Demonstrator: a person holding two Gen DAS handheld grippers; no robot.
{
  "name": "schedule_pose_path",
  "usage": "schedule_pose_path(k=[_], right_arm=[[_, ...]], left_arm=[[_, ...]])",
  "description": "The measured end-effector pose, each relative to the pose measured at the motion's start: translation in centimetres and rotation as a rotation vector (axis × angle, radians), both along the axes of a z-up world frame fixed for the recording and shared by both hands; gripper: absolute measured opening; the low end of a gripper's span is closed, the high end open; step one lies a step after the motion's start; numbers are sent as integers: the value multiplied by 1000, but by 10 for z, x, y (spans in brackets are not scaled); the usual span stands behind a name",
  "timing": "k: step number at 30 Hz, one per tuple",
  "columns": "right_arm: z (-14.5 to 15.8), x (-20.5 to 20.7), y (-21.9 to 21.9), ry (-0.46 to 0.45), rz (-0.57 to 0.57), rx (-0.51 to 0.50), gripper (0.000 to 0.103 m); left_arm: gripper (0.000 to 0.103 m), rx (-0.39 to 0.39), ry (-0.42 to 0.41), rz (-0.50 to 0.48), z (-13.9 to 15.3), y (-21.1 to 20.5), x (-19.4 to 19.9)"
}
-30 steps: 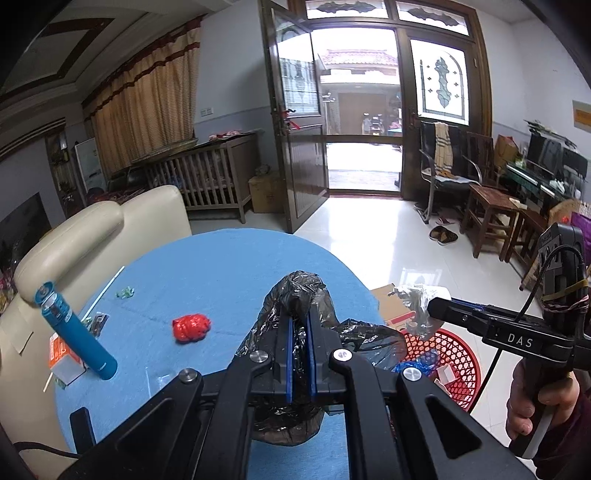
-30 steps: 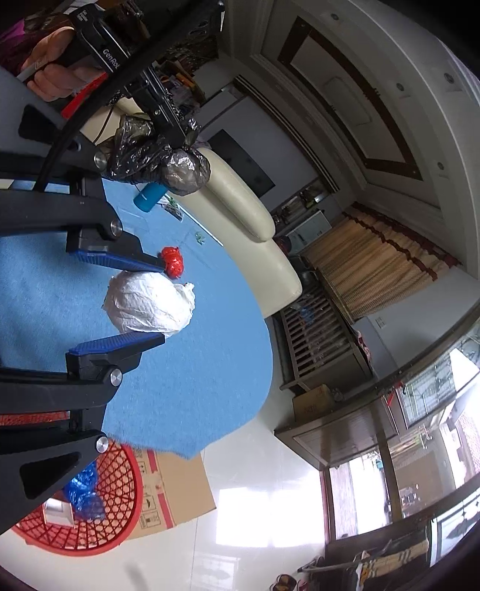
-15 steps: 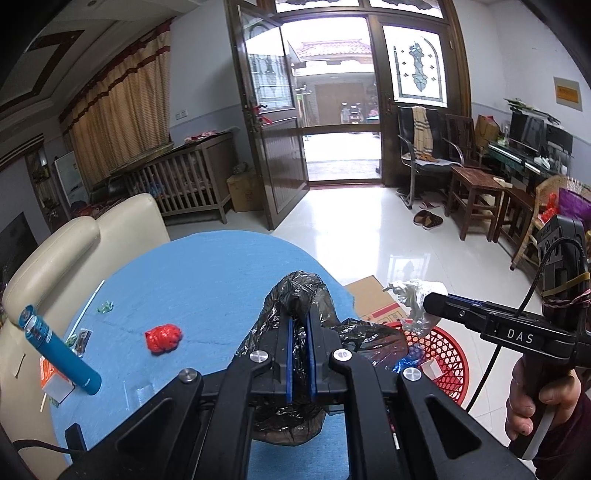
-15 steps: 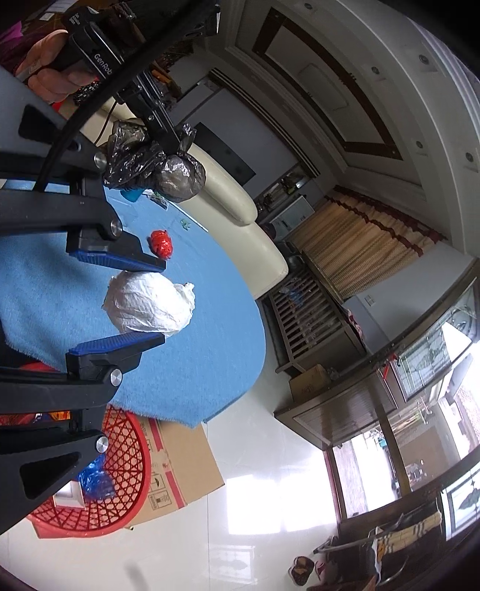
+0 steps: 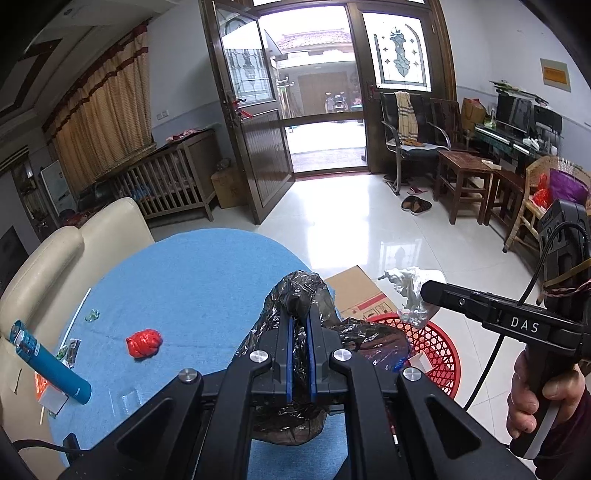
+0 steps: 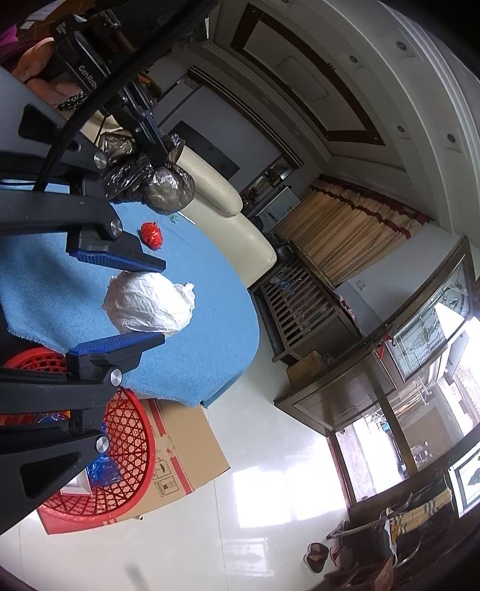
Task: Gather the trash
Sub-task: 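Carry the black bag and white bag over the red basket with both tools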
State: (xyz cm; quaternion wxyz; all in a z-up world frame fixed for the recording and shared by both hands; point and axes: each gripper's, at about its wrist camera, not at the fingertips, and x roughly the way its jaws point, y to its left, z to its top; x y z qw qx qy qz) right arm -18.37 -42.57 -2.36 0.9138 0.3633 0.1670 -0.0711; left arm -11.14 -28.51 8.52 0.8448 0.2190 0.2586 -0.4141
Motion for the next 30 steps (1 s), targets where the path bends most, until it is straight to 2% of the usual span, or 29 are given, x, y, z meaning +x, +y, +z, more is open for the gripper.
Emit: schedule_pose_path(k=[30], right_arm=[[-9, -31, -25, -22, -57, 79, 34]], left_arm=[[7, 100, -22, -76, -13, -50, -25]])
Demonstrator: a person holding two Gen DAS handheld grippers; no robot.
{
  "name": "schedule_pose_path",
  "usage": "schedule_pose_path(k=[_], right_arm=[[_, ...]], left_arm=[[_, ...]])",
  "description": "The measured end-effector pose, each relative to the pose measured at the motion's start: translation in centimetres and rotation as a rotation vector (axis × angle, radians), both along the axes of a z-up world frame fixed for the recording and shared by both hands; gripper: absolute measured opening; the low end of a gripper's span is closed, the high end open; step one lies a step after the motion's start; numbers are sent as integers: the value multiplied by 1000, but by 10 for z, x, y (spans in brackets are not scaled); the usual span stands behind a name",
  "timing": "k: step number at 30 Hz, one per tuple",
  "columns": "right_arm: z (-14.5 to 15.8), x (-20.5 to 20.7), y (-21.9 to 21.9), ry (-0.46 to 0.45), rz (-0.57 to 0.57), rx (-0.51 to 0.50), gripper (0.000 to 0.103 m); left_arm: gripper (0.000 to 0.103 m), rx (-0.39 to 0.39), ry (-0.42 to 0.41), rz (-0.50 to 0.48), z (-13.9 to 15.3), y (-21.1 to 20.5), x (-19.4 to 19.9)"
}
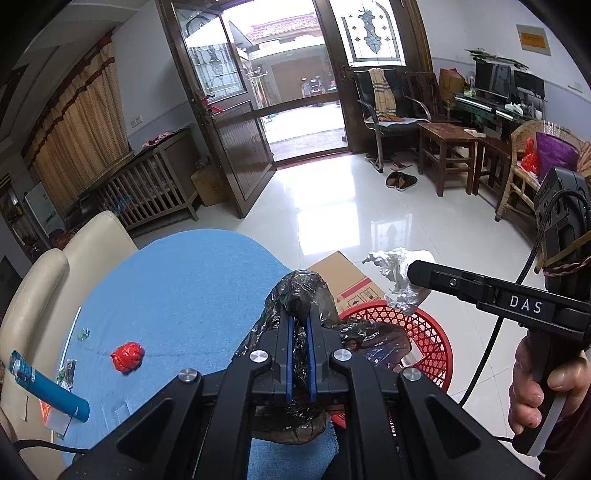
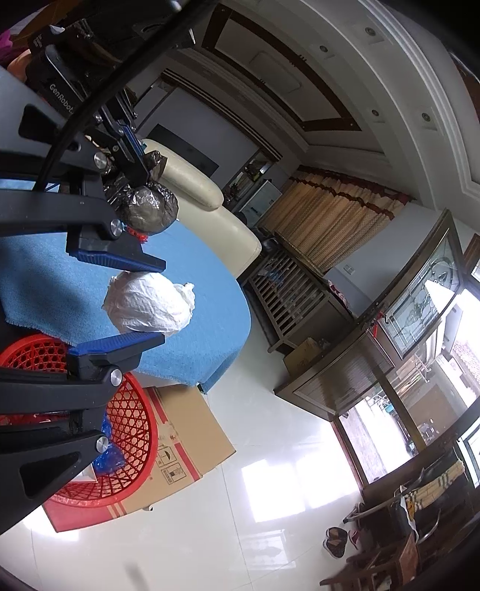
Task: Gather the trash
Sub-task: 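Carry the black bag and white bag over the red basket with both tools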
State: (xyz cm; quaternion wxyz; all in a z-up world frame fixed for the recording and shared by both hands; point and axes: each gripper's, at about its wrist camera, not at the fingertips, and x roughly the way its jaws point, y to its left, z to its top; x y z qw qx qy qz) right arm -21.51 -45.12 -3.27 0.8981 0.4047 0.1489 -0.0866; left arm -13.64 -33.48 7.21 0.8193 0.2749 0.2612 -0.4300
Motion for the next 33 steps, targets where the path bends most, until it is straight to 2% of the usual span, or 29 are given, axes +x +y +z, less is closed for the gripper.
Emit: schedule_pose_path(k=[33], right_arm=[[-21, -13, -21, 56, -46, 81, 34]], left_arm=[[7, 81, 14, -27, -23, -32, -3]])
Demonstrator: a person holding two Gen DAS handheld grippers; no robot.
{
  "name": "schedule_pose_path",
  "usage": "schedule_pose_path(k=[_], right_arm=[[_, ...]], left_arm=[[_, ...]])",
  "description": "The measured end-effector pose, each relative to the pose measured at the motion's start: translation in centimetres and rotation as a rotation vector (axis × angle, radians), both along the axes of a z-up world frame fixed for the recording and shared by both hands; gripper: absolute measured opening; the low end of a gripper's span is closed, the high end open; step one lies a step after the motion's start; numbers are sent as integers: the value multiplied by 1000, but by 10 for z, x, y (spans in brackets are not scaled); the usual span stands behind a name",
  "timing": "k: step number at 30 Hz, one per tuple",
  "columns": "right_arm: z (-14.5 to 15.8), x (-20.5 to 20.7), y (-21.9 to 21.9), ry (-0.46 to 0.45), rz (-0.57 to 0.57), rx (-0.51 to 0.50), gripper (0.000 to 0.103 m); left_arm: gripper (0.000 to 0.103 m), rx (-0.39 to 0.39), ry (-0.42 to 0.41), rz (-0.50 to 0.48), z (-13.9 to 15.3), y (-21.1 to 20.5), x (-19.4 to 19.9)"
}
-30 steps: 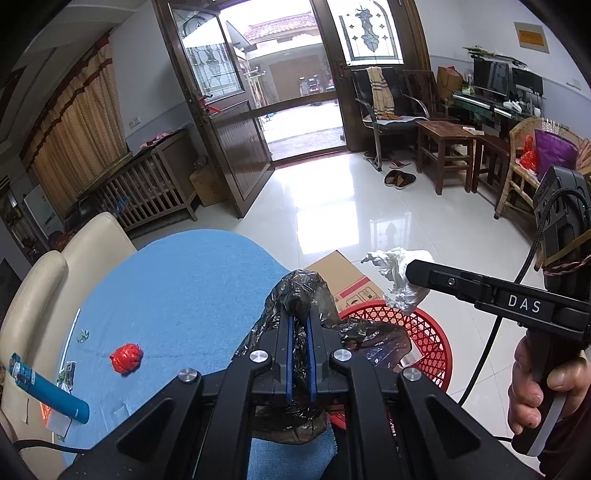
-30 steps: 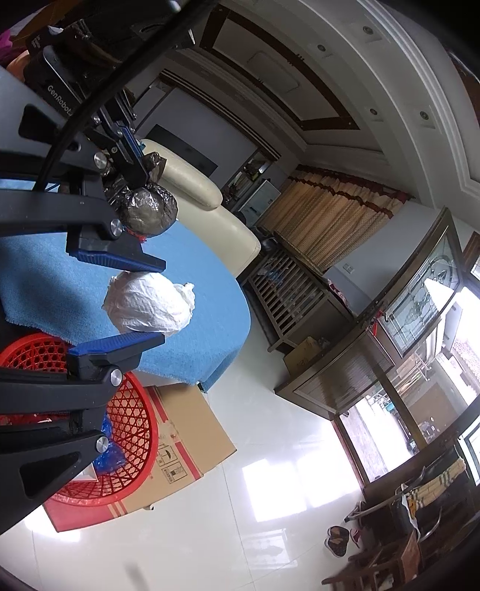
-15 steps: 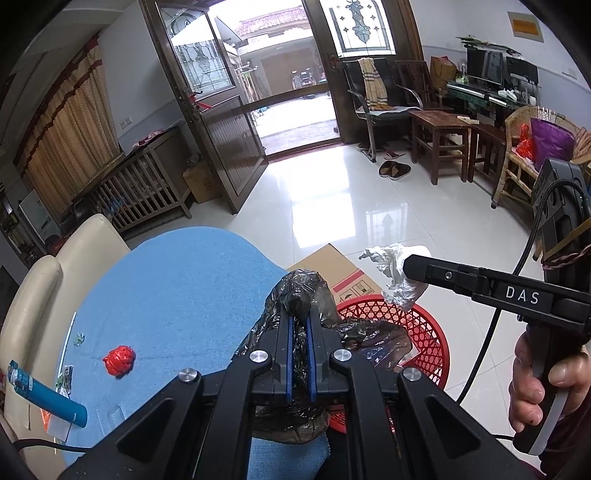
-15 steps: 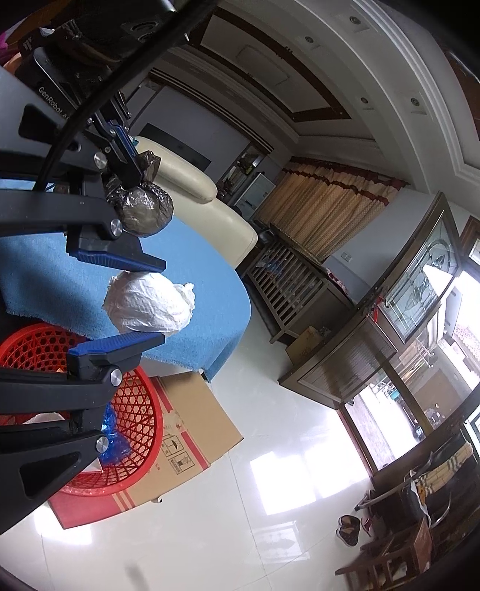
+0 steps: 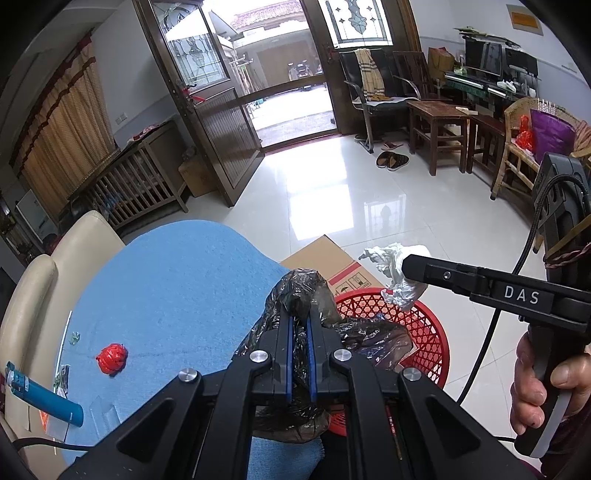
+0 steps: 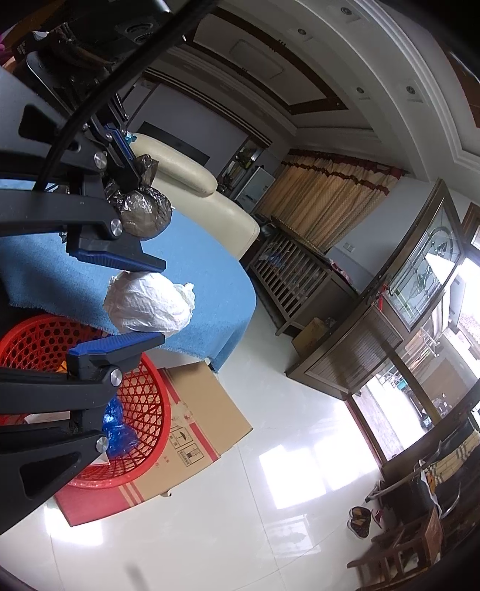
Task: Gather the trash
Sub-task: 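Carry the black bag and white bag over the red basket with both tools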
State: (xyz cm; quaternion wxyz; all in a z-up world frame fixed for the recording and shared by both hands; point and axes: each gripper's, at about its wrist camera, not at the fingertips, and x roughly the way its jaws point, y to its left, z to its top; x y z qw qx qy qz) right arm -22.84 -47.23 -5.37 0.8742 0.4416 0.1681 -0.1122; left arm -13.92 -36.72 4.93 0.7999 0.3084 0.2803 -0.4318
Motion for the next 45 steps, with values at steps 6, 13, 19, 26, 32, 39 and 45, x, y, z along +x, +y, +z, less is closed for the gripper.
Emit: schedule_pose_path(k=[6, 13, 19, 26, 32, 39, 45], right_arm=[[-6, 2, -2, 38, -2, 15, 34], [-7, 5, -2, 51, -3, 20, 34], [-12, 7, -2, 59, -2, 26, 34], [-18, 11, -5, 74, 0, 43, 35], [-19, 12, -5, 81, -2, 50, 35], [-20, 14, -3, 88, 1, 55, 35], [-25, 17, -3, 97, 6, 61, 36]], left_arm=[[7, 13, 11, 10, -4, -2, 4], [7, 25, 28, 25, -8, -4, 6], [7, 37, 46, 35, -14, -7, 11], [7, 51, 76, 54, -20, -7, 18], [7, 61, 82, 63, -22, -11, 20], [7, 62, 88, 78, -23, -11, 22], [7, 64, 91, 84, -25, -10, 22]])
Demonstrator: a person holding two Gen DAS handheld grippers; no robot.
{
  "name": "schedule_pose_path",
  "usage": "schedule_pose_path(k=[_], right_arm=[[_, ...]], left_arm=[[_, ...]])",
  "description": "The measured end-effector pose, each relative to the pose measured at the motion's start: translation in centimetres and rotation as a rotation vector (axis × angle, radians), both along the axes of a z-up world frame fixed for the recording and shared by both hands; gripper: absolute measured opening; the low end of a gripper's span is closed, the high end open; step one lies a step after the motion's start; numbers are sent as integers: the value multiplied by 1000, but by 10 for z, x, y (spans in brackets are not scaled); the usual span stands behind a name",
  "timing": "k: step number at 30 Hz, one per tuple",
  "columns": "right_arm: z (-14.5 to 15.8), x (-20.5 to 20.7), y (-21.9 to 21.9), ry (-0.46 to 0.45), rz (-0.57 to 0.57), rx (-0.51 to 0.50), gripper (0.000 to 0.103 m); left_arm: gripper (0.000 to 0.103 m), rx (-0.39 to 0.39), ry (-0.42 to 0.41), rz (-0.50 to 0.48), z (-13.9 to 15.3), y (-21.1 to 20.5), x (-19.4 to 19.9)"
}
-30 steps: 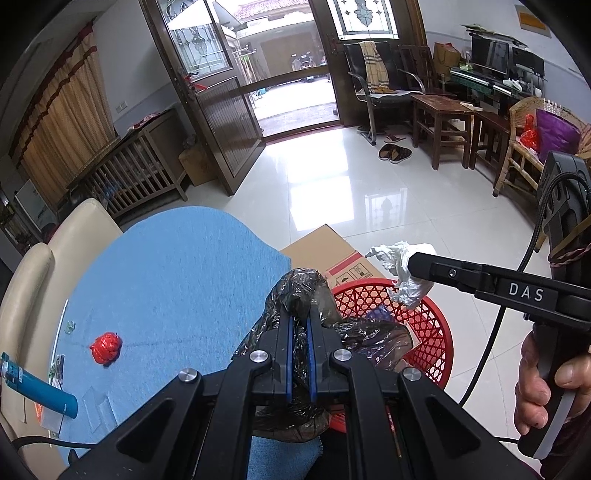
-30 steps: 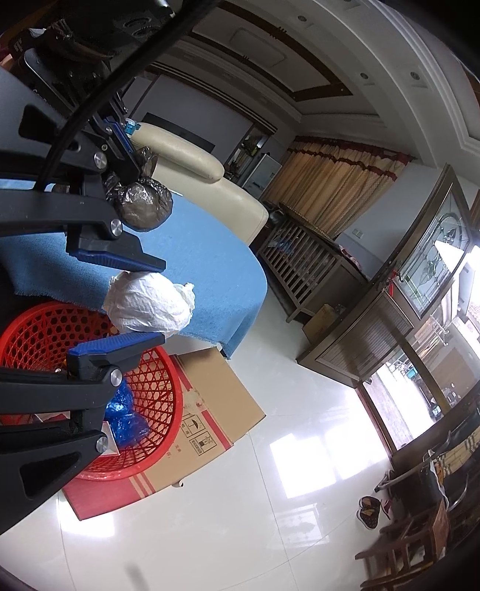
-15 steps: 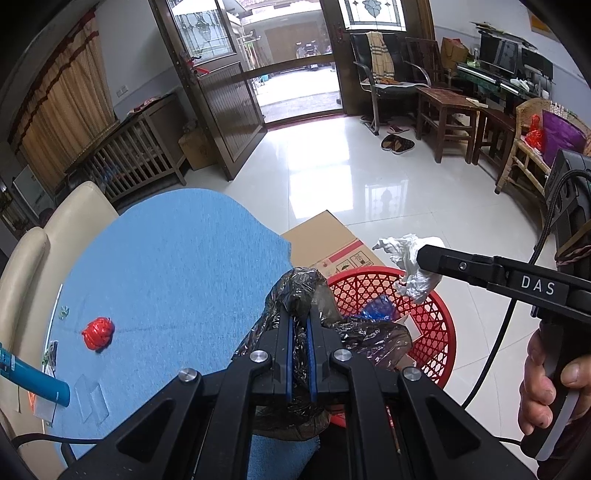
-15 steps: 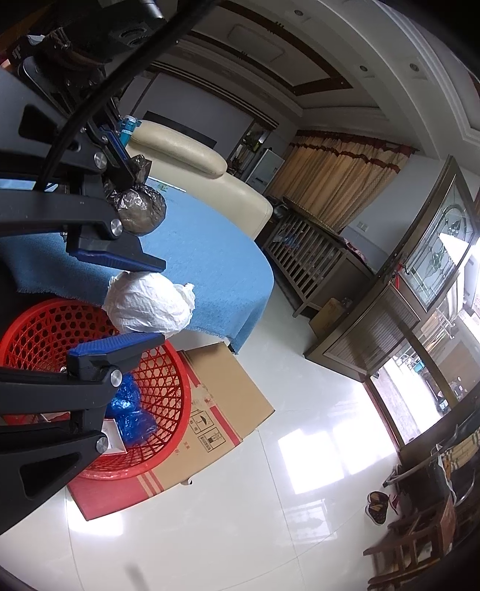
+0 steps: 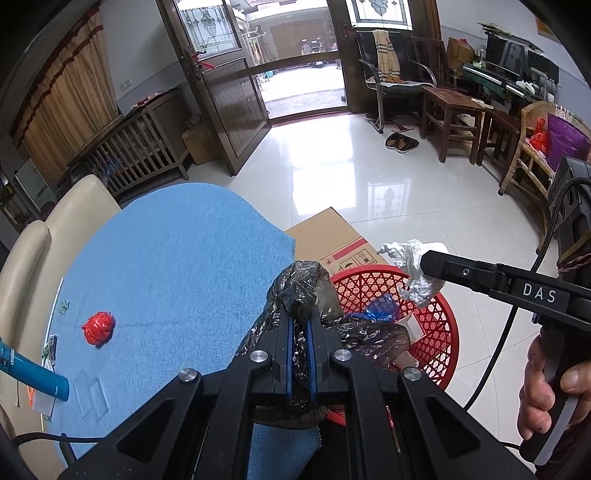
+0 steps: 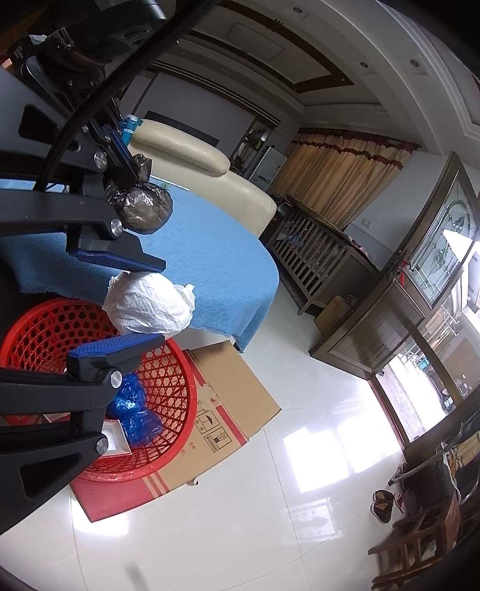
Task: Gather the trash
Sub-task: 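Carry the black bag and white bag over the red basket with both tools, then open both tools over the red basket to drop the black and white bags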
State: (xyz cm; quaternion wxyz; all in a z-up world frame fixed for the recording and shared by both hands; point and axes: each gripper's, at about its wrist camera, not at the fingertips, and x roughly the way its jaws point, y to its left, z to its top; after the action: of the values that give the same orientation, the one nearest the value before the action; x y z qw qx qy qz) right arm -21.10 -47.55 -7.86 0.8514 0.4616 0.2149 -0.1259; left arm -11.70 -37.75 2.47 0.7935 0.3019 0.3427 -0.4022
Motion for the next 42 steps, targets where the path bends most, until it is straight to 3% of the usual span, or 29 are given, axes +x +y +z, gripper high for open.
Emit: schedule_pose_path(k=[21, 24, 26, 27, 37, 40, 42], right_arm=[[-15, 7, -4, 40, -1, 31, 37], [-16, 8, -5, 47, 0, 37, 37], [-17, 9, -5, 50, 2, 41, 38], [-17, 9, -5, 51, 2, 43, 38], [-21, 9, -9, 56, 3, 60, 40], [-21, 9, -10, 45, 1, 61, 60], [-19, 10, -8, 39, 1, 49, 60]], left_arm=[[8, 13, 13, 36, -5, 0, 5], [16, 14, 11, 44, -6, 2, 6], [32, 13, 4, 49, -5, 2, 8], [34, 11, -1, 51, -5, 3, 8], [47, 17, -45, 60, -5, 8, 4], [55, 10, -59, 66, -3, 12, 3], [55, 6, -69, 70, -1, 14, 3]])
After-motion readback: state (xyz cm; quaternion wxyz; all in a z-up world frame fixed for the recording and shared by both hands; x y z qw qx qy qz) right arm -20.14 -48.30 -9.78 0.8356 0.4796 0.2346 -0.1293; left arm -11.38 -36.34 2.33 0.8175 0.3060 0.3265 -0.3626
